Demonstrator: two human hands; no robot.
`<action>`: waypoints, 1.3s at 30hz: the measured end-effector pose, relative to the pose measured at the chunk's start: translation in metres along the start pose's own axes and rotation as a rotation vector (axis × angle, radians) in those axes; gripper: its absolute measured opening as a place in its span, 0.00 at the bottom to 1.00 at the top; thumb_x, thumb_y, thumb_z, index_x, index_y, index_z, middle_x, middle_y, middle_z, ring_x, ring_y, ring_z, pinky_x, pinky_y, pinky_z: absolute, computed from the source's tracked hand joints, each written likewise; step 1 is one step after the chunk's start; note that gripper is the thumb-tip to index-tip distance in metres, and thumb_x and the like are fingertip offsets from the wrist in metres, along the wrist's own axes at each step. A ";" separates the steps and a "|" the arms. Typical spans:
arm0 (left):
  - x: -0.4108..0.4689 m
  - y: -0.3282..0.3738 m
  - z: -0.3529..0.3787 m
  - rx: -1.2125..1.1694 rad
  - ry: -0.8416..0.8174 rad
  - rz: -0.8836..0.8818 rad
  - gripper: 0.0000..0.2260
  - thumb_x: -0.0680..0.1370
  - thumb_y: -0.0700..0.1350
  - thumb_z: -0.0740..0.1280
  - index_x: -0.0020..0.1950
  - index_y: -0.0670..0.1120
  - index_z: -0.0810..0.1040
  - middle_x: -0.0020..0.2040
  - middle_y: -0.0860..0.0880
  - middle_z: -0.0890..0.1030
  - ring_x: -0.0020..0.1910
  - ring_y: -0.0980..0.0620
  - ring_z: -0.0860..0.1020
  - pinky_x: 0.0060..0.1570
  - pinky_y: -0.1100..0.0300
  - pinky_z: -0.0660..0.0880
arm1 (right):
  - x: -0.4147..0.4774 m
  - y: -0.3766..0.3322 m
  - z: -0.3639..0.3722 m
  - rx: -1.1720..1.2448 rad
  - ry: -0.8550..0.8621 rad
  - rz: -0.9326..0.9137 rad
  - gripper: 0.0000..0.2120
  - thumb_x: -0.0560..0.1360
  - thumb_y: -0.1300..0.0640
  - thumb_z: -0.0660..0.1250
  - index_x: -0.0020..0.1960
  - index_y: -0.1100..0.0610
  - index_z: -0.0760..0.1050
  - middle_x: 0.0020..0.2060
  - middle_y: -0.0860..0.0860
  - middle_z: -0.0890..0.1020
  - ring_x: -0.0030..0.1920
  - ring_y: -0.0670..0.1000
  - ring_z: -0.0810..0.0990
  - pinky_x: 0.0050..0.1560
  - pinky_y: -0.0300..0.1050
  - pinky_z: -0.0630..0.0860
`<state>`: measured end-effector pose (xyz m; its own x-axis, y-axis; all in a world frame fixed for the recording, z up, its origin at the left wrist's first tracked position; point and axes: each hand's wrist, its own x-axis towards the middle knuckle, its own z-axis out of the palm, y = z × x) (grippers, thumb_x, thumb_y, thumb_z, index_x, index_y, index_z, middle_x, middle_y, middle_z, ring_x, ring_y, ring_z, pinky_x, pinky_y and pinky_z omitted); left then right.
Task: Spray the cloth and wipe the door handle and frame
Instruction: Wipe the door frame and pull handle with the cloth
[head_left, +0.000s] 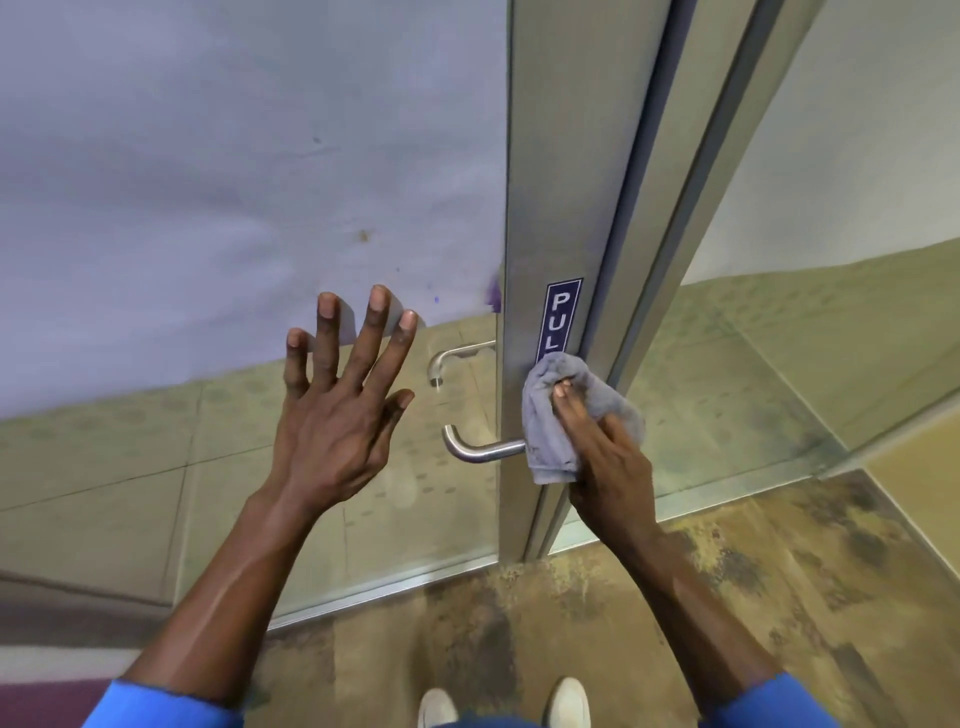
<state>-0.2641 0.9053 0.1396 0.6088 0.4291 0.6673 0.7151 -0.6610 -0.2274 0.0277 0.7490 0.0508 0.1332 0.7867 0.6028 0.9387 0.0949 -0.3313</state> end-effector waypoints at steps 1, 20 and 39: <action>0.000 -0.001 0.000 0.005 -0.006 0.004 0.37 0.90 0.56 0.58 0.95 0.50 0.44 0.94 0.49 0.38 0.92 0.40 0.31 0.89 0.42 0.27 | -0.003 0.003 0.005 0.044 -0.019 0.028 0.37 0.80 0.55 0.65 0.86 0.46 0.56 0.81 0.42 0.69 0.60 0.55 0.78 0.47 0.49 0.83; 0.001 0.000 -0.003 0.032 -0.032 0.011 0.37 0.90 0.56 0.58 0.94 0.51 0.41 0.94 0.50 0.35 0.91 0.41 0.27 0.87 0.43 0.24 | -0.040 -0.054 0.065 0.388 0.095 0.722 0.31 0.84 0.37 0.56 0.50 0.63 0.83 0.38 0.58 0.83 0.35 0.58 0.82 0.40 0.31 0.68; 0.004 0.004 -0.006 0.021 -0.007 0.007 0.37 0.91 0.52 0.61 0.95 0.50 0.44 0.94 0.50 0.34 0.90 0.43 0.27 0.87 0.45 0.24 | -0.040 -0.117 0.100 0.210 0.024 0.681 0.38 0.69 0.77 0.70 0.78 0.64 0.72 0.67 0.60 0.82 0.65 0.61 0.81 0.58 0.56 0.85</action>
<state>-0.2612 0.9007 0.1460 0.6161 0.4292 0.6604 0.7180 -0.6507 -0.2471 -0.1197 0.7677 -0.0071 0.6775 0.6996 0.2271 0.5639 -0.2958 -0.7711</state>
